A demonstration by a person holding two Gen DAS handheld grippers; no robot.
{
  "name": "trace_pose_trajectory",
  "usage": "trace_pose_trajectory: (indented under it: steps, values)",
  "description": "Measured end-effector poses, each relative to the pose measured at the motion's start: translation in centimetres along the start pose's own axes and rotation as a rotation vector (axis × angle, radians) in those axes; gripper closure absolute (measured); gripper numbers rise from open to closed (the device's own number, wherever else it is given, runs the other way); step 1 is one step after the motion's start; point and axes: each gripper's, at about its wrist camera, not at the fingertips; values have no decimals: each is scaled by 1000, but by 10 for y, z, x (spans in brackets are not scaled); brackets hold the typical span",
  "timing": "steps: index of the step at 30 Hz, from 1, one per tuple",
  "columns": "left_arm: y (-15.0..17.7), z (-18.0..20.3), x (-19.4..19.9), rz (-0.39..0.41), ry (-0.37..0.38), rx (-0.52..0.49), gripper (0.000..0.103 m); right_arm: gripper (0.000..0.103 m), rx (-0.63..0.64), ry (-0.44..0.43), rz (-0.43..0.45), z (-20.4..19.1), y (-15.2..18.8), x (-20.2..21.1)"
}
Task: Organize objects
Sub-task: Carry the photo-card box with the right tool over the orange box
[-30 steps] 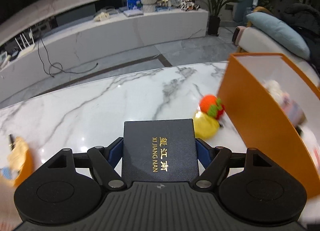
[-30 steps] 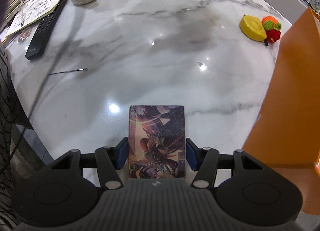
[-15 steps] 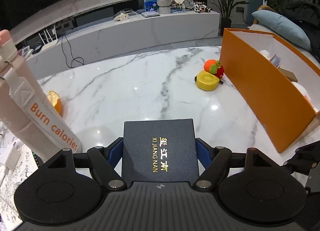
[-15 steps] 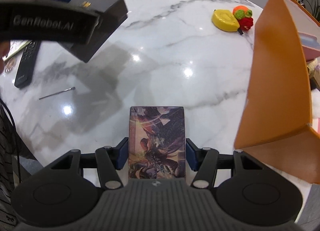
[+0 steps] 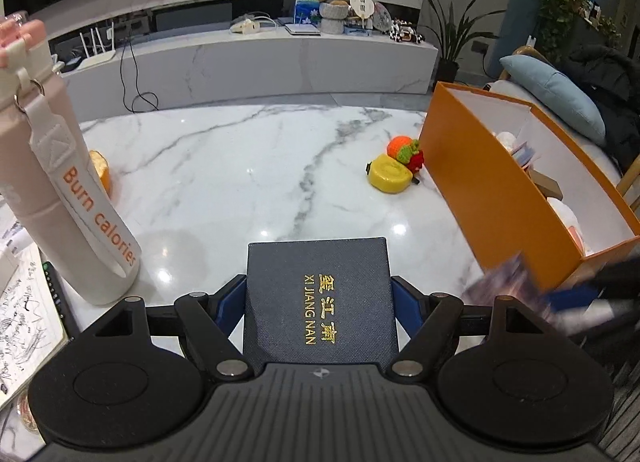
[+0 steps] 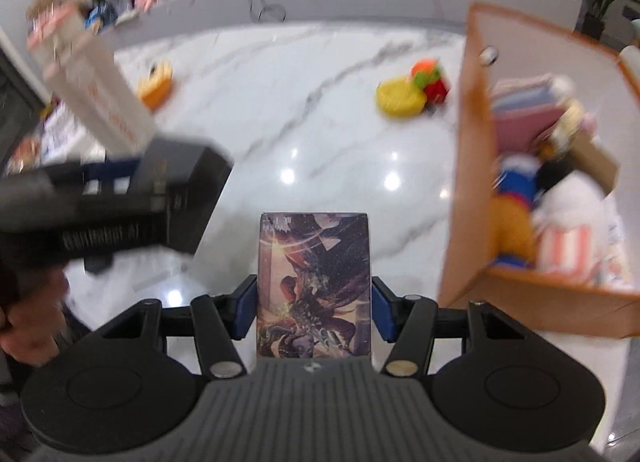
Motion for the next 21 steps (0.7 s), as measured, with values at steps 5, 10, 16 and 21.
trace_pose_trajectory:
  steps: [5,10,16,21]
  values:
    - [-5,8,1,-12,43,-3,16,44,-73,7,81,33,-23,38]
    - [-31,31,5,14,91,-35,16,44,-128,94,167,74,-47,77]
    - [-69,70,3,70,134,-68,16,44,-157,232,145,126,-69,84]
    - [-86,103,-7,78,165,-91,16,44,-182,261,29,165,-76,55]
Point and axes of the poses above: each gripper's, at about its wrist camera, not at the fingertips, and x roughly against the way its jaws point, z to its right, y to its underside, and after that the axes turned 4 degrees about -z, right-handed
